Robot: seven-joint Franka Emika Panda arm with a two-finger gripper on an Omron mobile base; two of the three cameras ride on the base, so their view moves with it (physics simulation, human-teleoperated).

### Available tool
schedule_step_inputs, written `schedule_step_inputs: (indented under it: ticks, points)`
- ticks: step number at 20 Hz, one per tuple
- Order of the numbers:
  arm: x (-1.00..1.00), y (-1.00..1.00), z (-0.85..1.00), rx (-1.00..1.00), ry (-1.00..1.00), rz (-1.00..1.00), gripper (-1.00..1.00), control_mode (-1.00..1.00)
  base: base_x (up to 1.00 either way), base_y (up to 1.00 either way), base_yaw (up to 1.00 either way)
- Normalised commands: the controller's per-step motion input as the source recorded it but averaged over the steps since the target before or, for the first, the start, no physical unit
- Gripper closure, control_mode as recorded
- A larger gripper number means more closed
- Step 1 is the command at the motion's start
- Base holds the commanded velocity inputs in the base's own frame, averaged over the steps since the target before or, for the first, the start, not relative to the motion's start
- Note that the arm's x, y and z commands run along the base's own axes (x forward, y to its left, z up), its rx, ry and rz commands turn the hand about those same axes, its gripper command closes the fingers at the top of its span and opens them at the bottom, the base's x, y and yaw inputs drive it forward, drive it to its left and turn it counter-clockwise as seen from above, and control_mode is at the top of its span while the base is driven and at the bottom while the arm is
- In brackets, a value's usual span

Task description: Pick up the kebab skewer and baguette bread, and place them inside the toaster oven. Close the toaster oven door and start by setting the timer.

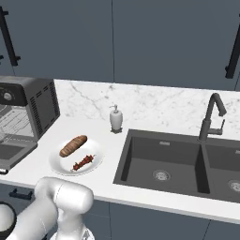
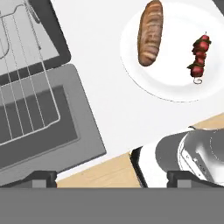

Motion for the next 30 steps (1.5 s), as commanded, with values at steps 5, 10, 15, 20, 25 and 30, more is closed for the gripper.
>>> schedule_step_inputs:
  ticks: [5,10,15,20,25,30]
  points:
    - [-0.08,-1.00,0.00,0.03,0.18,-0.20,-1.00,-1.00,0.00,0.00,0.00]
    - [0.00,-1.00,0.00,0.00,0.19,-0.20,-1.00,-1.00,0.00,0.00,0.00]
    - [0.00,-1.00,-0.25,0.00,0.17,-0.13,-1.00,-1.00,0.00,0.00,0.00]
    - [0.00,-1.00,-0.54,0.00,0.14,-0.05,-1.00,-1.00,0.00,0.00,0.00]
    - [0.09,-0.94,-0.47,-0.05,0.14,0.00,-1.00,-1.00,0.00,0.00,0.00]
    - [0.33,-0.48,-0.39,-0.06,0.13,0.00,-1.00,-1.00,0.00,0.00,0.00]
